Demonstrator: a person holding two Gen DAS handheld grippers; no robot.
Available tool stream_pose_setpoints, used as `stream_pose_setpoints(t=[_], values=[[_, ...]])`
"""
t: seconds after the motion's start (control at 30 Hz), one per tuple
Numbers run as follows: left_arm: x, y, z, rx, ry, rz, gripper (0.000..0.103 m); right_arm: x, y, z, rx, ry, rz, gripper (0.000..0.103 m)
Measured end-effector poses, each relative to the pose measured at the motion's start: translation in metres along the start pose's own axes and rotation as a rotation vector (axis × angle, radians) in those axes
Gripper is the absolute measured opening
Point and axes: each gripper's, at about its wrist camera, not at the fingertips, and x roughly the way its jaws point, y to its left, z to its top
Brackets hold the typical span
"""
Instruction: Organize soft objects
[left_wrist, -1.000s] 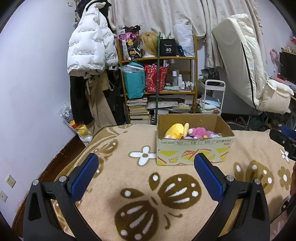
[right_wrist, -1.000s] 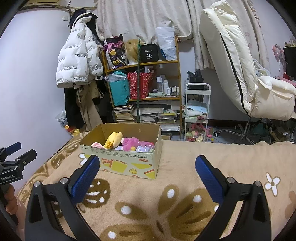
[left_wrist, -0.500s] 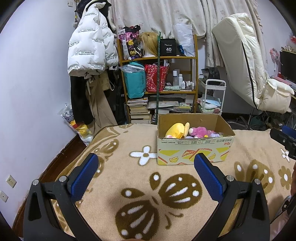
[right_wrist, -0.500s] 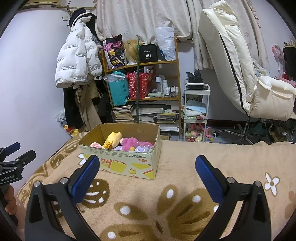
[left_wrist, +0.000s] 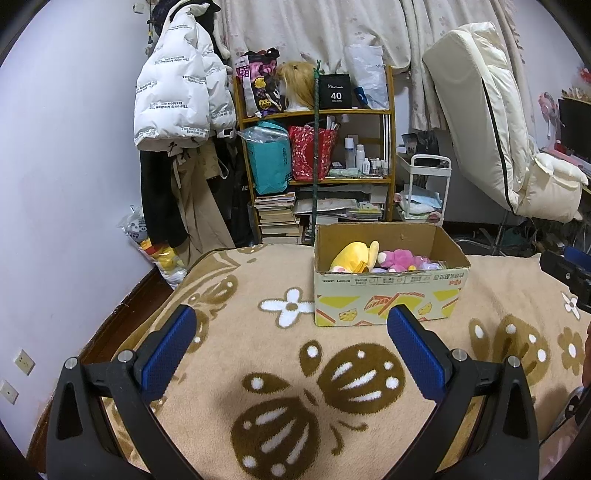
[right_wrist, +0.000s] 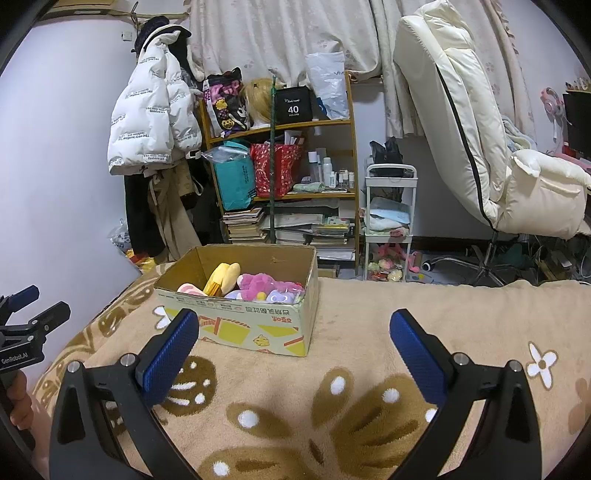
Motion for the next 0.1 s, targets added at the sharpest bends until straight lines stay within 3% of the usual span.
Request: stream_pose_setpoints(t=[0.1], values=[[-0.0005,0.0007,-0.0006,-0.001,0.001,0.000,0.102,-0.0011,-0.0019,-0.0005,0.002,-0.001,-0.002,0.103]])
